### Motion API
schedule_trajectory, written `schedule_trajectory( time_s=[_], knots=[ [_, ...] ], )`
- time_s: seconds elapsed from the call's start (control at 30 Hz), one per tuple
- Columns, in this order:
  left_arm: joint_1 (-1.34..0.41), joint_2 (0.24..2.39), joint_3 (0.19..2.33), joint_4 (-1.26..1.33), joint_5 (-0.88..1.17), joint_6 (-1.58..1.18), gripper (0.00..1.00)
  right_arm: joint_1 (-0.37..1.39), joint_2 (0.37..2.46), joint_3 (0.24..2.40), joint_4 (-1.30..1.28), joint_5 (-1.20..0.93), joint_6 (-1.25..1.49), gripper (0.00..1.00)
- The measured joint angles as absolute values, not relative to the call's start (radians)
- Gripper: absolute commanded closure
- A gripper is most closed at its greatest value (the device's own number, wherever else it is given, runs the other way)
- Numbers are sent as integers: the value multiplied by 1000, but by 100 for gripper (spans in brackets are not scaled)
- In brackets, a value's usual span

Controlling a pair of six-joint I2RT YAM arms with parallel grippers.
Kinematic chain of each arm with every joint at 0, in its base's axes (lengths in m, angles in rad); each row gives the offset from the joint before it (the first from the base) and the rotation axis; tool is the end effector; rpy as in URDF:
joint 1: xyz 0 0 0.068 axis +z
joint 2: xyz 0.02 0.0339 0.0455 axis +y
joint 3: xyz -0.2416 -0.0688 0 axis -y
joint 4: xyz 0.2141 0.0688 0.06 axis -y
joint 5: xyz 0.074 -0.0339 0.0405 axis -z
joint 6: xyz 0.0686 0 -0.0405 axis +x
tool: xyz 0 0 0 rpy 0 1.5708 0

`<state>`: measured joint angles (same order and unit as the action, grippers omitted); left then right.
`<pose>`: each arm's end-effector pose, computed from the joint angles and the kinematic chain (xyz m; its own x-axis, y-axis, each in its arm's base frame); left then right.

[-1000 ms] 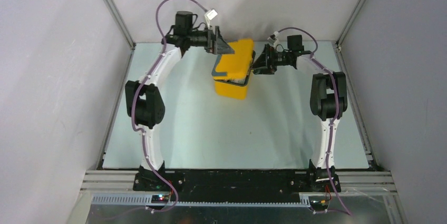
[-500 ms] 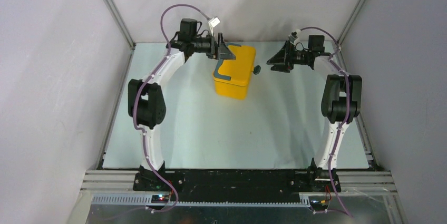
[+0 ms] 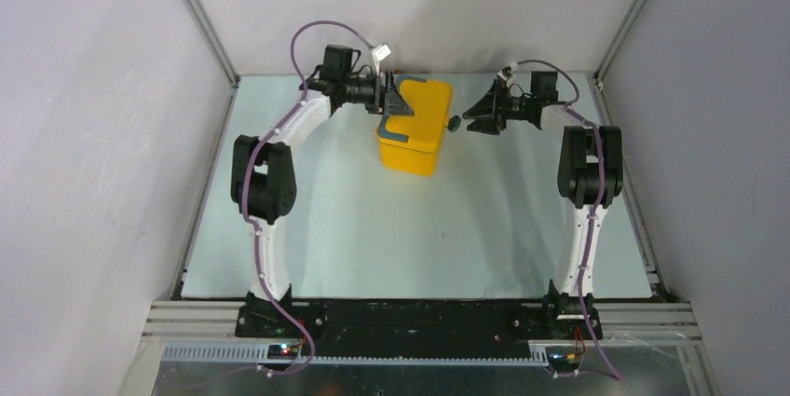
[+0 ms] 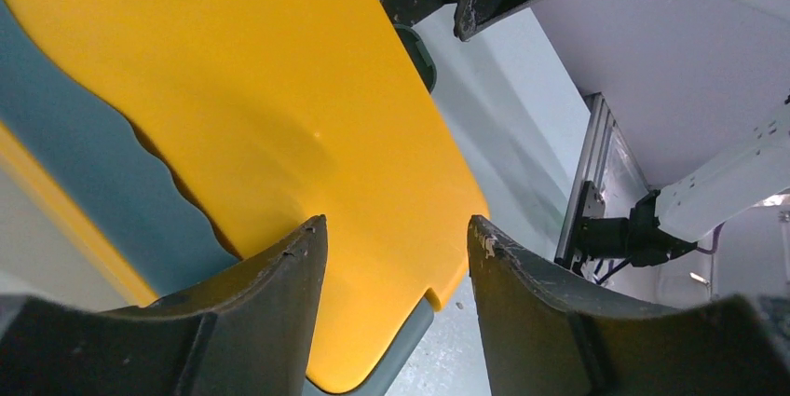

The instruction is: Organize the medicine kit

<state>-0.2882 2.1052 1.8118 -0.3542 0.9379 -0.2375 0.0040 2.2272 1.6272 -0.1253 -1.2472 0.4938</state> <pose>0.4222 -0.1828 0.2478 -0.7468 0.0762 -0.6607 0.6266 0.4139 -0.6604 0.4495 0.0668 0.1700 -0.9210 0.1470 -0.3608 -0.3114 0.2787 0.9085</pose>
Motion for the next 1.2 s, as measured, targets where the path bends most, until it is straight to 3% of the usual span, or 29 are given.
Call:
schedule_trajectory(
  time_s=[0.37,1.0,1.2],
  knots=[
    [-302,2107,1812,-353,924,-184,34,104,2304,1705,86,-1343,693,18],
    [-314,2106,1812,-345,894,-156,34,73,2272,1678,88,-1353,729,22],
    [-315,2106,1812,-345,893,-156,33,73,2266,1677,49,-1332,678,36]
  ],
)
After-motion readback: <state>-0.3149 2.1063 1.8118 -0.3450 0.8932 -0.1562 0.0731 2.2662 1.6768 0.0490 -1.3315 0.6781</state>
